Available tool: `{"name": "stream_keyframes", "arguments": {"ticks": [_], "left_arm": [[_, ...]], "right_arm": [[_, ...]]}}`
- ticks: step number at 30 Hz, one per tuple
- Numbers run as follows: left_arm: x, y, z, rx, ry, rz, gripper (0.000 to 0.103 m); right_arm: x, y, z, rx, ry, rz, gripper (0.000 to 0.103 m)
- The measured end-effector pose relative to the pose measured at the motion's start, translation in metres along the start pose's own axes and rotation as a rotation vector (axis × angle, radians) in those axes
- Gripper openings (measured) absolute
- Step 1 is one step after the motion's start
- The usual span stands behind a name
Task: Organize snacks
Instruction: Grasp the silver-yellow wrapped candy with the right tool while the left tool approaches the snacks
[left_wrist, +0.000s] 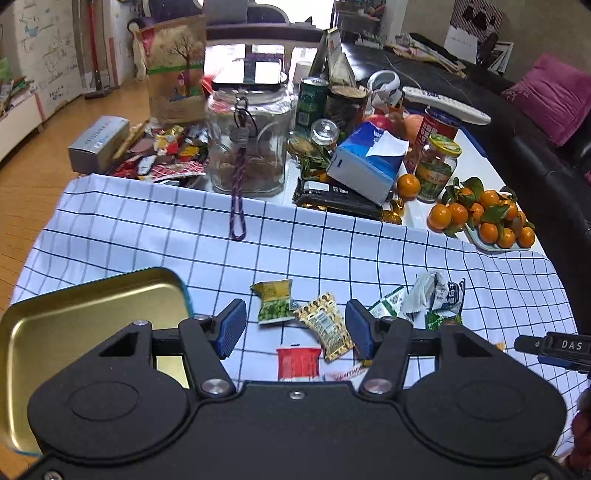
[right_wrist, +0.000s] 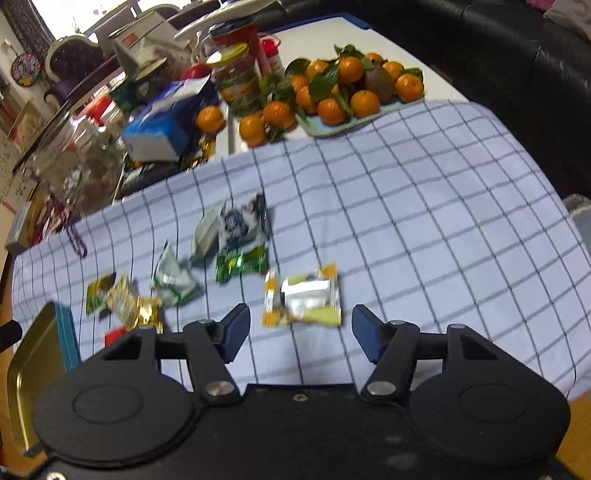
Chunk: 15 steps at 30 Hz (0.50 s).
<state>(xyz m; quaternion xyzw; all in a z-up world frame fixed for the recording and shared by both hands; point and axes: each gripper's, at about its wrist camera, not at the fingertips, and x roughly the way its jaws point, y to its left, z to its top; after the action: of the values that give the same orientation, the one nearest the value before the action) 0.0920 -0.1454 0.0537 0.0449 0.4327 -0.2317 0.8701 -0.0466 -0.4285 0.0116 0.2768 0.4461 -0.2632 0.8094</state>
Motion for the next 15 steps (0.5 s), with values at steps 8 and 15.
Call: {"name": "stream_keyframes", "arguments": {"ticks": [8, 15], "left_arm": [[0.048, -0.016, 0.008, 0.032, 0.125, -0.001, 0.062], [0.066, -0.02, -0.009, 0.036, 0.224, -0.039, 0.062]], "right_arm": [[0.037, -0.015, 0.029, 0.136, 0.061, 0.043, 0.065], [0.059, 0.001, 0.028, 0.096, 0.075, 0.027, 0.065]]}}
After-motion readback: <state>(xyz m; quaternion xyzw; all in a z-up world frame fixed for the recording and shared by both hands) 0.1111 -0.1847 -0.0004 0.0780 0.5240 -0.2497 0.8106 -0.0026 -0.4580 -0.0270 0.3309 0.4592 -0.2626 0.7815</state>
